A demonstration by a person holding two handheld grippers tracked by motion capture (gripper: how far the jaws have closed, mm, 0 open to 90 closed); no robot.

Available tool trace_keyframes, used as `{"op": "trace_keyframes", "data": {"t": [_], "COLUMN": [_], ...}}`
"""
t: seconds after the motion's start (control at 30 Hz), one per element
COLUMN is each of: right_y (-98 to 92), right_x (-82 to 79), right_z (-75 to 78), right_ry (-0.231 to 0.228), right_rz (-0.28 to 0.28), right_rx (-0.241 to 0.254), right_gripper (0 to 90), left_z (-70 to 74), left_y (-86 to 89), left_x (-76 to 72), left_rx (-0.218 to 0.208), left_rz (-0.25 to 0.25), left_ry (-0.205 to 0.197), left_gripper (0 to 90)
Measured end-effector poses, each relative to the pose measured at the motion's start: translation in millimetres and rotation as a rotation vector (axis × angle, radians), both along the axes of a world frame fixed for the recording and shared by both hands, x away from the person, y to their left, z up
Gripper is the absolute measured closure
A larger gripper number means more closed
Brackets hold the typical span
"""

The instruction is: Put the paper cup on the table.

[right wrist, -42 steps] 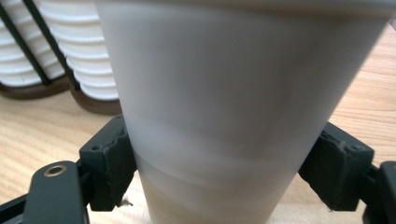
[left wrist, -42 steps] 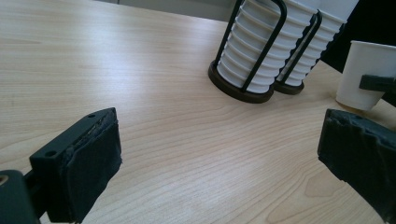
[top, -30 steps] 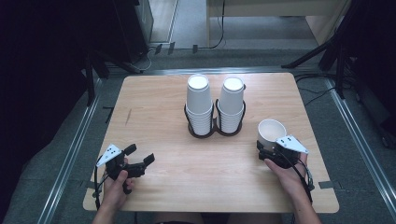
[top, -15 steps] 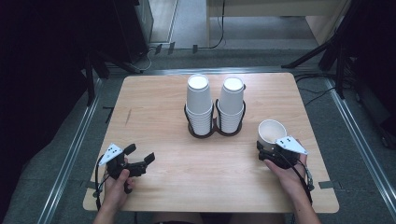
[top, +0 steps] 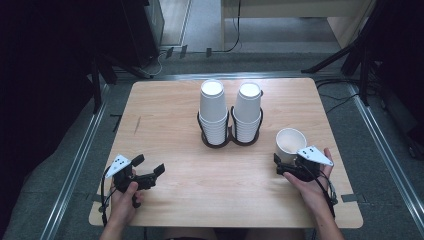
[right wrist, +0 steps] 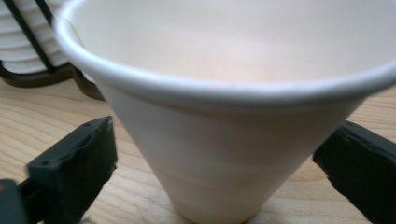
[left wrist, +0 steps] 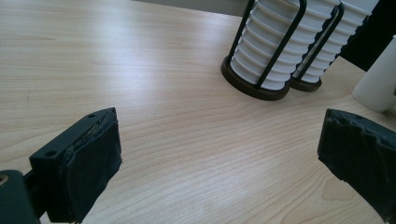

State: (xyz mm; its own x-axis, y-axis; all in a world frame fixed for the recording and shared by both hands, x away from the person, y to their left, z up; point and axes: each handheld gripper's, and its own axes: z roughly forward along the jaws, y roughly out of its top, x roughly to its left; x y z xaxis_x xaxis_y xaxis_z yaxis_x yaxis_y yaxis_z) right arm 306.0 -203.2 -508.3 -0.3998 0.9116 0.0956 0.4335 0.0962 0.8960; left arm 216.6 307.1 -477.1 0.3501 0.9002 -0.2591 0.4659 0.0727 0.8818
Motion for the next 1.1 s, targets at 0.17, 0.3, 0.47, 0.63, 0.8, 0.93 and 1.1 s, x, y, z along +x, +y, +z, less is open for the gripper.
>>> {"op": "trace_keyframes", "data": {"t": [0.17, 0.3, 0.47, 0.63, 0.8, 0.93, 1.1], "right_y": [-2.3, -10.7, -35.6, -60.9, -87.3, -106.5, -119.0], "right_x": [-5.6, -14.5, -29.3, -41.0, -52.5, -61.3, -70.1], "right_z": [8.3, 12.3, 15.5, 16.0, 14.1, 10.7, 5.4], "right_ry": [-0.02, -0.029, -0.038, -0.039, -0.041, -0.034, -0.036], "right_rz": [0.012, 0.03, 0.031, 0.007, -0.025, -0.053, -0.061], "right_rx": [0.013, 0.008, 0.041, 0.049, 0.062, 0.066, 0.049], "right_gripper": [0.0, 0.0, 0.0, 0.0, 0.0, 0.0, 0.0], "left_z": [-0.8, 2.7, 8.2, 3.0, -0.3, -2.8, -8.1], "left_y": [1.3, 3.0, 15.5, 26.4, 36.0, 43.8, 55.7], "left_x": [-0.4, -7.8, -20.6, -30.0, -38.5, -44.6, -56.1], "left_rx": [0.001, 0.07, 0.076, 0.102, 0.124, 0.129, 0.134], "left_rz": [0.021, 0.047, 0.104, 0.143, 0.192, 0.215, 0.244], "left_ry": [0.009, 0.003, -0.018, -0.01, -0.016, -0.013, -0.005], "left_gripper": [0.0, 0.0, 0.0, 0.0, 0.0, 0.0, 0.0]}}
